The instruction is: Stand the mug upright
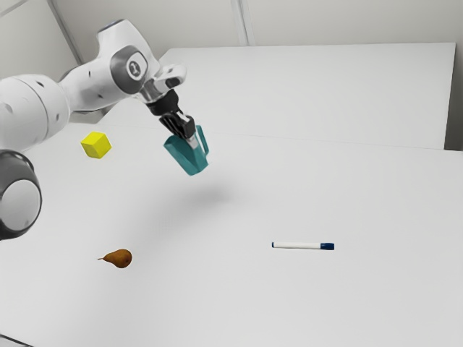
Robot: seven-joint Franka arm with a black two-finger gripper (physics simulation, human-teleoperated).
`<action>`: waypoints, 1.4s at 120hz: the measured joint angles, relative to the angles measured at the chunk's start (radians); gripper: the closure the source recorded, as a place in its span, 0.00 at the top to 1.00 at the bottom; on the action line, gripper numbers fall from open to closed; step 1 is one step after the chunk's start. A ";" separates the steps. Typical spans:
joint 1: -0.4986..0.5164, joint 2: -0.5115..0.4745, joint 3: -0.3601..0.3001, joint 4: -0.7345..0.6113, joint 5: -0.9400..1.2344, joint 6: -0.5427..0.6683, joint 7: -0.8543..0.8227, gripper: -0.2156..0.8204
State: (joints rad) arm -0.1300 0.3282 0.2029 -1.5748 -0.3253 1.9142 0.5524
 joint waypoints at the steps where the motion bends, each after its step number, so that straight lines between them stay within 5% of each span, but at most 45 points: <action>1: -0.001 0.005 -0.001 0.006 0.021 -0.004 -0.008 0.04; 43: -0.019 0.100 -0.017 -0.023 0.278 0.025 -0.322 0.04; 70: -0.046 -0.074 -0.050 -0.295 0.291 0.123 -0.482 0.04; 128: -0.070 -0.135 -0.074 -0.462 0.390 0.349 -0.705 0.04; 151: -0.070 -0.132 -0.075 -0.465 0.380 0.379 -0.743 0.43; 168: -0.069 -0.131 -0.075 -0.464 0.377 0.389 -0.763 0.60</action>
State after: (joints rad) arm -0.1994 0.1971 0.1278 -2.0393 0.0516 2.3031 -0.2104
